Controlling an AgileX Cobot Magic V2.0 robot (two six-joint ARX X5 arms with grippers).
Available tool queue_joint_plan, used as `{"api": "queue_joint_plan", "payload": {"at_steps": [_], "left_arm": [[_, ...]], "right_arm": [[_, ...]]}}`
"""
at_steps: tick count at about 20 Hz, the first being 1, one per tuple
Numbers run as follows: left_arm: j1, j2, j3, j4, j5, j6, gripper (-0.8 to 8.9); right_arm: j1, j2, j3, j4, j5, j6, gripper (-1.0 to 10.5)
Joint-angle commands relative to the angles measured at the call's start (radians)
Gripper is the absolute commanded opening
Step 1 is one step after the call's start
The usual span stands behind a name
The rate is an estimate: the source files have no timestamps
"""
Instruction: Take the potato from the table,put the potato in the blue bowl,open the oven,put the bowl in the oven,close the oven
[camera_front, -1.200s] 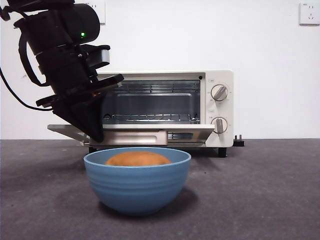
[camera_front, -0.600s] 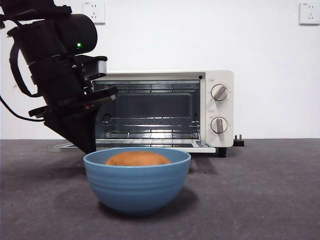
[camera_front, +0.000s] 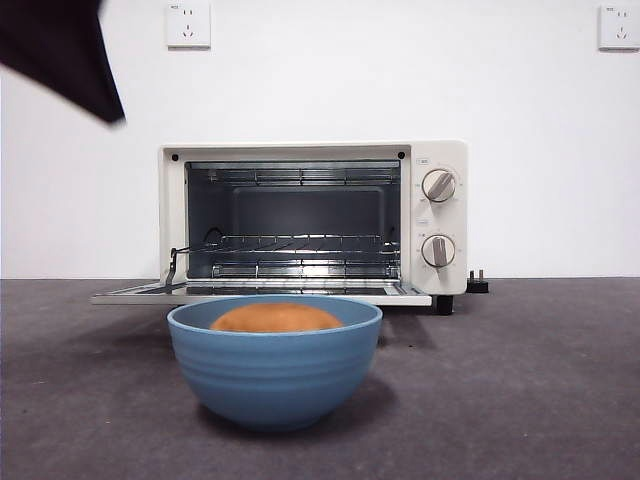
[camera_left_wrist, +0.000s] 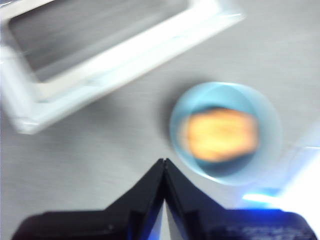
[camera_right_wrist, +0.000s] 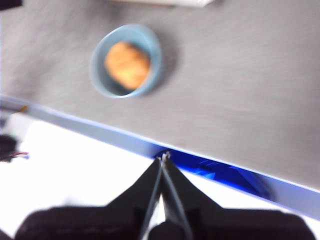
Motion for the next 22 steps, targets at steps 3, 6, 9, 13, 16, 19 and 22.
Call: {"api": "queue_joint_plan", "payload": {"at_steps": [3,6,9,13,16,19,22], "left_arm": [[-0.003,-0.114,-0.008,-0.171,0.081,0.069,-0.06],[-0.003,-0.165,-0.008,-0.321,0.08,0.122,-0.06],[-0.003,-0.203,-0.008,-0.326,0.093,0.13,-0.06],[-0.003,-0.249,-0.008,-0.333,0.164,0.13,-0.06],[-0.003,-0.291,-0.008,-0.356,0.176,0.132,-0.06],[-0.003,-0.318,-0.008,-0.371,0.176,0.133,-0.06],[-0.003,-0.329,-0.008,-0.37,0.177,0.135,-0.06]], "right_arm": [[0.0,0.188,-0.096,0.179,-0.023,0.165,1.1],[-0.001,0.349,-0.096,0.27,-0.002,0.167,2.6],[-0.002,0.438,-0.096,0.353,0.01,0.154,3.5],[-0.012,0.541,-0.096,0.449,-0.01,0.153,3.5],[-0.048,0.619,-0.094,0.498,-0.017,0.171,3.5],[-0.094,0.658,-0.094,0.509,-0.018,0.176,3.5],[-0.135,0.678,-0.094,0.545,-0.046,0.175,3.5]]}}
